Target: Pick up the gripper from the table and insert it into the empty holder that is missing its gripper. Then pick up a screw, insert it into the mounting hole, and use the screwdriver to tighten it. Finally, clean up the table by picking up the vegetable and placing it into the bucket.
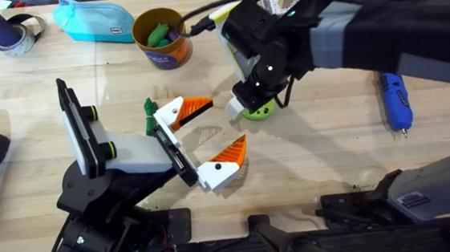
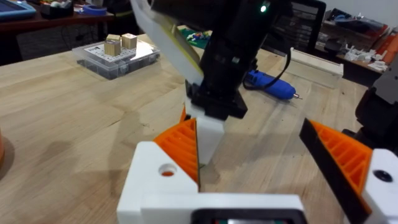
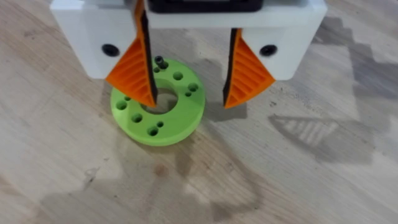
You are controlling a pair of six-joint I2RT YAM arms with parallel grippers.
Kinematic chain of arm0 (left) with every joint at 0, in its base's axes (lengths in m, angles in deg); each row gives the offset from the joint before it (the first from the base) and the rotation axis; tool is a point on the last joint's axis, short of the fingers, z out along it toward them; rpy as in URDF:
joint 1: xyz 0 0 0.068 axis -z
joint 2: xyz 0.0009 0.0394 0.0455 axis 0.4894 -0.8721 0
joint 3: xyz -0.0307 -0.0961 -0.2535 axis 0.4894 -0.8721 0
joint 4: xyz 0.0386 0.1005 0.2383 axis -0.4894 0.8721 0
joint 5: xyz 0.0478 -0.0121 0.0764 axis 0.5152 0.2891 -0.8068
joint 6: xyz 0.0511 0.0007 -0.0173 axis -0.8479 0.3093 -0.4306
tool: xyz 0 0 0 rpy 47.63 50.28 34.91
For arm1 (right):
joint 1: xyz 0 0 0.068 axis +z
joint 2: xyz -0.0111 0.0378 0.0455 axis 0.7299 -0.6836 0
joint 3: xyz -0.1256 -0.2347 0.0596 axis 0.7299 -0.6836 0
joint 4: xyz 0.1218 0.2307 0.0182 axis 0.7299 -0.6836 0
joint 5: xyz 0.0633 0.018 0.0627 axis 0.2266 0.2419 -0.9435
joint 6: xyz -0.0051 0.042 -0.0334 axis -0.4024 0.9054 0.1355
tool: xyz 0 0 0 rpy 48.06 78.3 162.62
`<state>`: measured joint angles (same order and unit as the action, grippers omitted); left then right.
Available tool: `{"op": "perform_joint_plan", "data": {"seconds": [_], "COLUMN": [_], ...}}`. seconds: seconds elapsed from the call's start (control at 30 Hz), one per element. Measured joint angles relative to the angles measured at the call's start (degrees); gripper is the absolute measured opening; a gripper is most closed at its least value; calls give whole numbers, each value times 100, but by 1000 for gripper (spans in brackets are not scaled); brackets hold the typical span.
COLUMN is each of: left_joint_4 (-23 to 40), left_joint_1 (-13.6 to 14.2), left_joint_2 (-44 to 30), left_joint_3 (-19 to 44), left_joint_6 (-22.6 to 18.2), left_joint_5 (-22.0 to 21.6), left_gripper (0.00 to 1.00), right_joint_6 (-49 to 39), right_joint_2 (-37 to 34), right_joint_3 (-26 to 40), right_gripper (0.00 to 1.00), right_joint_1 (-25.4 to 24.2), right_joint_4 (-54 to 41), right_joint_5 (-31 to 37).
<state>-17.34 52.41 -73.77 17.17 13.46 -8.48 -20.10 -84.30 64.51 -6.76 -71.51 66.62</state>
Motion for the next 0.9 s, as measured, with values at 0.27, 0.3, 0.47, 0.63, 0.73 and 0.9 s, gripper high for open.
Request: {"op": "perform_joint_plan", "data": {"seconds": [0.27,0.3,0.47,0.63,0.73,0.9], "left_joint_4": [-10,-10,-10,-10,-10,-10], "left_joint_1": [0,0,0,0,0,0], "left_joint_2": [-1,-1,-1,-1,-1,-1], "left_joint_3": [0,0,0,0,0,0], "left_joint_6": [4,5,6,5,6,6], "left_joint_5": [-3,-3,-3,-3,-3,-3], "left_gripper": [991,991,991,991,991,991], "right_joint_6": [313,358,560,764,954,1123], "right_joint_2": [-76,-50,456,1104,1381,1566], "right_joint_3": [84,123,189,232,228,-87], "right_gripper": [627,627,627,627,627,627], "right_joint_1": [-109,-165,-540,-670,-627,-600], "right_joint_4": [-207,-346,-929,-1391,-1374,-829], "right_joint_5": [-13,-12,-11,16,147,241]}}
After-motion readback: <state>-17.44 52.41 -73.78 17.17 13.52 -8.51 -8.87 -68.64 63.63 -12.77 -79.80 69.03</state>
